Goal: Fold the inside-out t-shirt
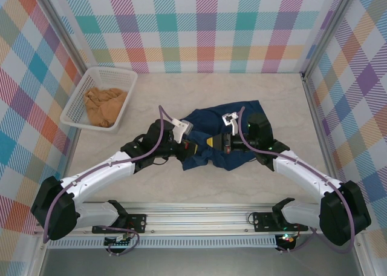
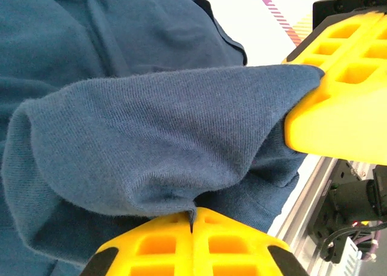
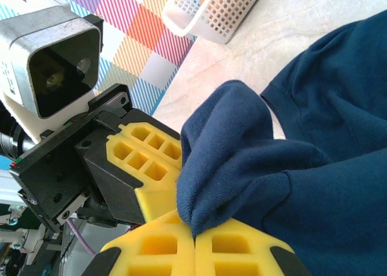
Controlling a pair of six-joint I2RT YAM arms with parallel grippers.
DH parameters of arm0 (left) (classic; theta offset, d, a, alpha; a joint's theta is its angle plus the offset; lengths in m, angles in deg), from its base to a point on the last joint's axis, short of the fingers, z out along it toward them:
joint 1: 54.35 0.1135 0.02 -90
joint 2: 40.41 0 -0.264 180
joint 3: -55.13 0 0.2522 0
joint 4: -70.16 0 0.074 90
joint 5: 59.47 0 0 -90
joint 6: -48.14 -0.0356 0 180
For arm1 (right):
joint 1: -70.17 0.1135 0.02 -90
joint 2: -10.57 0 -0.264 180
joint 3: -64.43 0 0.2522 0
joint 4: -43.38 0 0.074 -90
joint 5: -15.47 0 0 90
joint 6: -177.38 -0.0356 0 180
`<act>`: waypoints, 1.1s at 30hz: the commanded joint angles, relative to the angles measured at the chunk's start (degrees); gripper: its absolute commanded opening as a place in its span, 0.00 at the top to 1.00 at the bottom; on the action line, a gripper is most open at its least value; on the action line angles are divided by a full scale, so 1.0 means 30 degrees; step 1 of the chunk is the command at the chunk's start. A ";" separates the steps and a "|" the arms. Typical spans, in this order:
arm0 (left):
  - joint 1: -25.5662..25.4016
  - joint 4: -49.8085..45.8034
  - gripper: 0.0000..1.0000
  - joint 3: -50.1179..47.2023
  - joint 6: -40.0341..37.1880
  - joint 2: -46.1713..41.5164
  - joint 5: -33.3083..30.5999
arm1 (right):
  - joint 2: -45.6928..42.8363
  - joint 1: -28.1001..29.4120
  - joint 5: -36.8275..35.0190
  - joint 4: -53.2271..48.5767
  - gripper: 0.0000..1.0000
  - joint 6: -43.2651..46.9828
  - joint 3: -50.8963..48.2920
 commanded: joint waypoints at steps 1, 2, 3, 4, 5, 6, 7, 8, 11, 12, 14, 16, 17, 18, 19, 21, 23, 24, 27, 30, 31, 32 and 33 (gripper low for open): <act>0.0181 0.0259 1.00 0.0534 -0.0083 -0.0472 0.0429 | -0.0350 -0.0106 -0.0808 -0.0948 1.00 0.1256 0.0158; 0.0303 0.0536 1.00 0.0404 0.0197 -0.0909 0.0872 | -0.0352 -0.0092 -0.1679 -0.1799 1.00 0.1727 0.0261; 0.0496 0.0806 1.00 0.0282 0.0638 -0.1351 0.1408 | -0.0308 -0.0092 -0.2711 -0.2747 1.00 0.2171 0.0439; 0.0744 0.1399 1.00 0.0039 0.1245 -0.1907 0.2062 | -0.0254 -0.0092 -0.4248 -0.4070 1.00 0.2669 0.0841; 0.1082 0.1995 1.00 -0.0207 0.2043 -0.2474 0.2714 | -0.0096 -0.0092 -0.5803 -0.5536 1.00 0.3029 0.1380; 0.1409 0.2585 1.00 -0.0450 0.2779 -0.2953 0.3159 | 0.0035 -0.0093 -0.6963 -0.6569 0.99 0.3332 0.1845; 0.1754 0.3164 1.00 -0.0648 0.3647 -0.3410 0.3495 | 0.0157 -0.0063 -0.8044 -0.7478 0.96 0.3599 0.2306; 0.2122 0.3654 1.00 -0.0817 0.4520 -0.3677 0.3812 | 0.0216 0.0035 -0.8626 -0.7965 0.92 0.3965 0.2599; 0.2390 0.3653 1.00 -0.0604 0.5411 -0.3721 0.4183 | -0.0146 0.0376 -0.8076 -0.7691 0.76 0.4863 0.2726; 0.2390 0.3546 1.00 -0.0507 0.5546 -0.3599 0.4179 | -0.0369 0.0474 -0.7507 -0.7478 0.72 0.5159 0.2656; 0.2390 0.3393 1.00 -0.0327 0.5723 -0.3456 0.4183 | -0.1108 0.0857 -0.6614 -0.7167 0.64 0.6079 0.2413; 0.2394 0.3275 1.00 -0.0229 0.5763 -0.3397 0.4196 | -0.1947 0.1365 -0.6673 -0.7149 0.60 0.6824 0.2000; 0.2391 0.3223 1.00 -0.0216 0.5725 -0.3411 0.4230 | -0.2393 0.1676 -0.6764 -0.7058 0.59 0.7177 0.1704; 0.2393 0.3135 1.00 -0.0194 0.5704 -0.3458 0.4221 | -0.2768 0.2006 -0.6848 -0.6916 0.58 0.7423 0.1441; 0.2390 0.3088 1.00 -0.0157 0.5647 -0.3471 0.4202 | -0.3099 0.2461 -0.6963 -0.6589 0.58 0.7717 0.1144; 0.2390 0.2907 1.00 -0.0060 0.5558 -0.3428 0.4266 | -0.3214 0.3427 -0.7596 -0.6198 0.61 0.7966 0.0924; 0.2390 0.2864 1.00 -0.0030 0.5531 -0.3367 0.4315 | -0.2771 0.4124 -0.8519 -0.6084 0.66 0.8058 0.1114; 0.2390 0.2880 1.00 -0.0038 0.5528 -0.3341 0.4294 | -0.2323 0.4310 -0.8859 -0.6083 0.69 0.7994 0.1313; 0.2405 0.2789 1.00 0.0004 0.5441 -0.3265 0.4323 | -0.1103 0.4787 -0.9738 -0.5642 0.71 0.7617 0.1847; 0.2394 0.2838 1.00 -0.0095 0.5442 -0.3273 0.4344 | 0.0080 0.4918 -1.1319 -0.5272 0.68 0.6751 0.2440; 0.2405 0.2851 1.00 -0.0124 0.5428 -0.3293 0.4344 | 0.0462 0.4958 -1.1792 -0.5195 0.65 0.6420 0.2586; 0.2393 0.2838 1.00 -0.0163 0.5405 -0.3299 0.4358 | 0.0806 0.4948 -1.2159 -0.5158 0.63 0.6096 0.2755; 0.2406 0.2836 1.00 -0.0166 0.5408 -0.3304 0.4396 | 0.1132 0.4976 -1.2347 -0.5154 0.61 0.5848 0.2894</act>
